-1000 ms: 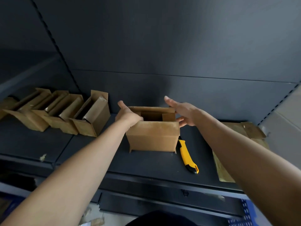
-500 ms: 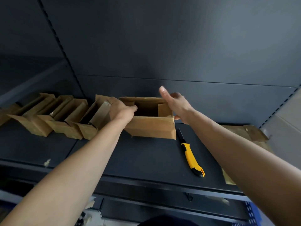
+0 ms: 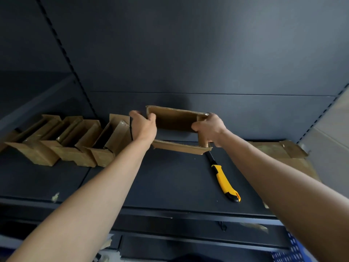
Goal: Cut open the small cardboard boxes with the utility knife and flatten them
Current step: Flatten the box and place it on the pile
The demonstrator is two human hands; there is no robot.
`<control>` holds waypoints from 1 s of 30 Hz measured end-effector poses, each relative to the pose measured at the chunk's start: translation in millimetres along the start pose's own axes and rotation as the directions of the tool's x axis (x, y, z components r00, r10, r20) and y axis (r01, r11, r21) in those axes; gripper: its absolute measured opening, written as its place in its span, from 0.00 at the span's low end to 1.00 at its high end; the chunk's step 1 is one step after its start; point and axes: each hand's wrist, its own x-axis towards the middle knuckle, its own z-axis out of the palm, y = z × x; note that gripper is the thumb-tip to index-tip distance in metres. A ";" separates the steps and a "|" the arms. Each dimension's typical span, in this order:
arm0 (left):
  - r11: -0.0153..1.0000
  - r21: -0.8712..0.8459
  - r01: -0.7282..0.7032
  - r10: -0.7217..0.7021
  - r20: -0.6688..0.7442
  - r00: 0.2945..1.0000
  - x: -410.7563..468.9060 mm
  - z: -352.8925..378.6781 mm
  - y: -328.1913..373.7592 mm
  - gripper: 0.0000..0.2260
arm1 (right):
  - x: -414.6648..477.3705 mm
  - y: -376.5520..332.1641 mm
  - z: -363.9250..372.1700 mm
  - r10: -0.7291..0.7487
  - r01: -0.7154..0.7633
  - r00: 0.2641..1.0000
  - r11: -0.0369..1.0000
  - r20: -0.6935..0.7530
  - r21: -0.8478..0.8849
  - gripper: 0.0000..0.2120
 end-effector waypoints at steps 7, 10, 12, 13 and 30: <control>0.923 -0.316 0.218 -0.239 -0.028 0.971 9.9 5.7 3.3 0.17 | -16.4 9.0 -24.3 -0.026 -0.030 0.868 0.994 0.496 0.105 0.13; 0.785 -0.512 0.349 -0.344 0.108 0.933 7.9 11.6 -5.2 0.10 | -10.3 21.7 -27.8 0.009 -0.106 0.906 0.973 0.423 0.206 0.12; 0.700 -0.586 0.409 -0.349 0.218 0.911 2.4 10.3 -9.3 0.04 | -4.6 30.4 -30.2 0.037 -0.065 0.981 0.988 0.188 0.143 0.20; 0.684 -0.598 0.417 -0.319 0.269 0.909 1.9 10.3 -10.2 0.05 | -3.2 35.6 -33.5 0.067 -0.078 0.989 0.994 0.136 0.080 0.26; 0.878 -0.064 0.474 -0.215 0.833 0.510 -66.9 115.4 -8.1 0.20 | -10.8 130.0 -137.5 0.272 -0.292 0.922 0.956 -0.274 -0.032 0.10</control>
